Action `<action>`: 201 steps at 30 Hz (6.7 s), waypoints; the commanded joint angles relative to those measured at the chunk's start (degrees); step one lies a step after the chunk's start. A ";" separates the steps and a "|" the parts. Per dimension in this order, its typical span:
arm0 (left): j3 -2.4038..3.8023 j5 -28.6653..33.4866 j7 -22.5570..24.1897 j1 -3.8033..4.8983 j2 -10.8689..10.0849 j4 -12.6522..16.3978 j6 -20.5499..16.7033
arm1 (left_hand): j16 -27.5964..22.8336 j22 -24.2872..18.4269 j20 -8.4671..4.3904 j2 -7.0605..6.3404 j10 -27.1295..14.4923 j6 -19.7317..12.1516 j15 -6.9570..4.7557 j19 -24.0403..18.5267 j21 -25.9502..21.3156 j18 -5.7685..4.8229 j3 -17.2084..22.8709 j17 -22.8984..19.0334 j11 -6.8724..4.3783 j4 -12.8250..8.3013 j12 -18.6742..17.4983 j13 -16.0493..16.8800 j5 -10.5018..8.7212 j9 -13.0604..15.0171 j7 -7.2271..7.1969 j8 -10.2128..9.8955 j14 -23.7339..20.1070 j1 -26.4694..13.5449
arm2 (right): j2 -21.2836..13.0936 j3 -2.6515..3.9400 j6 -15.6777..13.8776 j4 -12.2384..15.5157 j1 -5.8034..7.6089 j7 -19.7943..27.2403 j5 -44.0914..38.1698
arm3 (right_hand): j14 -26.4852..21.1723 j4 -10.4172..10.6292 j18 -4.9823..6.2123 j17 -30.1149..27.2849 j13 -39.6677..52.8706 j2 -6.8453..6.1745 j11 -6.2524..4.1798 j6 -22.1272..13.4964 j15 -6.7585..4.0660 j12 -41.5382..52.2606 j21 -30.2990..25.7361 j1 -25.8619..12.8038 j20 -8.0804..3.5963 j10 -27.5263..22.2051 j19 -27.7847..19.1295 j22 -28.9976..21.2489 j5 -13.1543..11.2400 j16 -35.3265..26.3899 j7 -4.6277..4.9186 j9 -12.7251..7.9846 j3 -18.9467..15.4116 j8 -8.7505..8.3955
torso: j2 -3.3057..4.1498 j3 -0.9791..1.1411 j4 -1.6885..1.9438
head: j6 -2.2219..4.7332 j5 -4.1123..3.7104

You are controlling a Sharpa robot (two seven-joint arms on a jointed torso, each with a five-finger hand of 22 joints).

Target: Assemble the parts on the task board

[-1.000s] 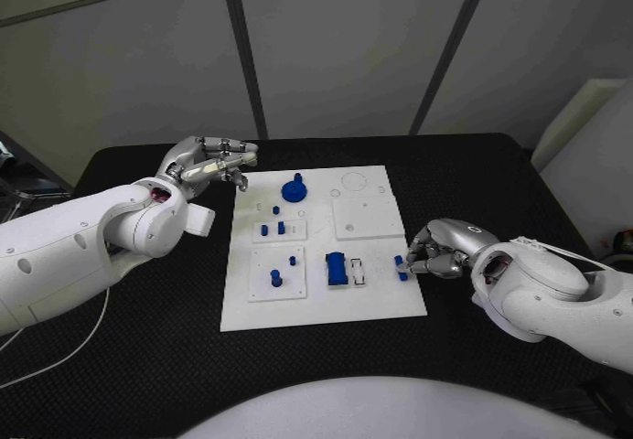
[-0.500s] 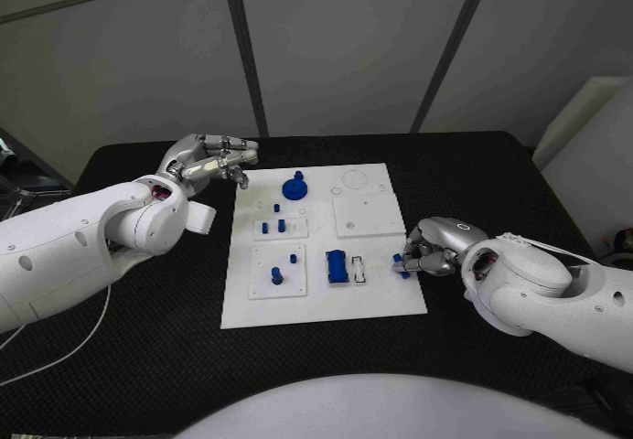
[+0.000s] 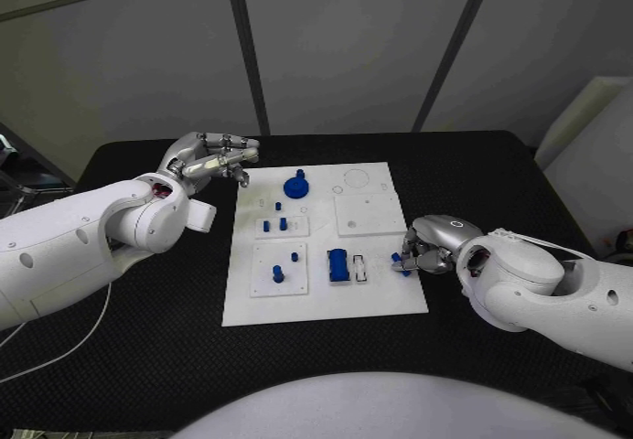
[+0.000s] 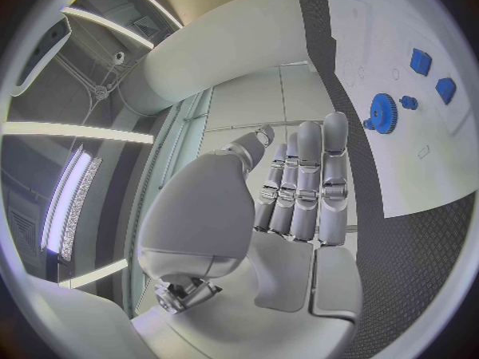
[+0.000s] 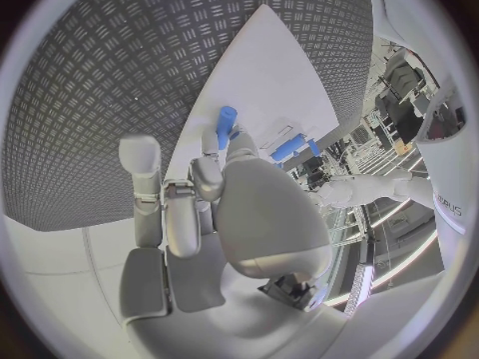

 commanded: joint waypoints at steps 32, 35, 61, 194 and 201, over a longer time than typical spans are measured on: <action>0.04 0.13 -0.05 0.08 -0.39 0.85 0.05 | 0.27 -0.13 0.13 0.99 -0.54 -0.33 0.06 0.18 -0.46 -0.62 -0.16 -0.09 -0.06 0.16 0.62 0.06 0.31 0.05 0.04 0.37 -0.49 0.03 | -0.60 -0.43 -7.73 6.01 -0.42 -8.54 4.46 | 5.38 1.99 -0.76 12.23 0.79 -2.37 -1.11 2.00 -1.11 0.23 1.74 2.68 -1.11 1.11 1.30 2.46 8.29 0.76 -1.07 0.13 9.75 -0.15 | 0.00 0.02 0.02 | 0.10 0.40; 0.04 0.13 -0.11 0.08 -0.46 0.98 -0.01 | 0.30 -0.15 0.12 1.24 -0.61 -0.33 0.05 0.22 -0.48 -0.61 -0.02 -0.11 -0.08 0.19 0.73 0.07 0.37 0.05 0.04 0.42 -0.48 0.13 | -0.66 -0.39 -9.70 6.62 -0.41 -8.04 5.99 | 5.40 2.41 -0.78 12.35 0.90 -2.86 -1.11 1.99 -1.12 0.31 1.81 2.32 -1.14 1.19 1.34 2.57 8.24 0.82 -1.08 0.27 10.36 -0.09 | -0.01 -0.03 0.07 | 0.25 0.40; 0.04 0.13 -0.21 0.08 -0.07 0.84 0.23 | 0.32 -0.16 0.12 1.34 -0.63 -0.33 0.03 0.23 -0.49 -0.60 0.05 -0.12 -0.09 0.19 0.78 0.07 0.39 0.05 0.03 0.45 -0.48 0.20 | 4.68 -0.32 -8.84 3.77 -0.37 -4.99 16.97 | 5.46 3.03 -0.79 12.64 1.11 -3.92 -1.06 1.90 -1.10 0.39 1.87 0.65 -1.17 1.33 1.37 2.67 8.22 0.97 -1.02 0.71 12.12 0.09 | 0.07 -0.01 0.03 | 0.38 0.79; 0.04 0.13 -0.63 0.04 -0.12 0.32 0.83 | 0.38 -0.24 0.12 1.40 -0.90 -0.47 0.05 0.29 -0.57 -0.61 0.08 -0.19 -0.05 0.22 1.08 0.05 0.39 0.04 0.08 0.55 -0.55 0.20 | 5.98 -0.35 -1.46 -1.21 -0.42 3.81 14.86 | 5.35 2.29 -0.62 12.23 2.85 -5.36 -0.42 1.28 -0.52 0.82 0.74 -8.21 -0.62 1.40 0.70 2.05 -11.02 0.62 -0.44 4.12 0.12 1.51 | 0.02 0.11 -0.07 | -0.24 0.90; 0.03 0.13 -0.62 0.01 -0.17 0.31 0.84 | 0.38 -0.24 0.12 1.40 -0.90 -0.47 0.05 0.29 -0.57 -0.61 0.08 -0.19 -0.05 0.22 1.08 0.05 0.39 0.04 0.08 0.55 -0.55 0.20 | 4.52 -0.35 -2.51 0.44 -0.42 5.03 14.94 | 5.00 3.02 -0.23 10.75 1.33 -7.01 -0.28 0.72 -0.42 -1.46 -0.93 -9.38 -0.50 0.48 -0.20 -0.18 -14.59 -0.30 -0.31 4.25 -0.48 1.43 | -0.02 0.08 -0.04 | -0.21 0.83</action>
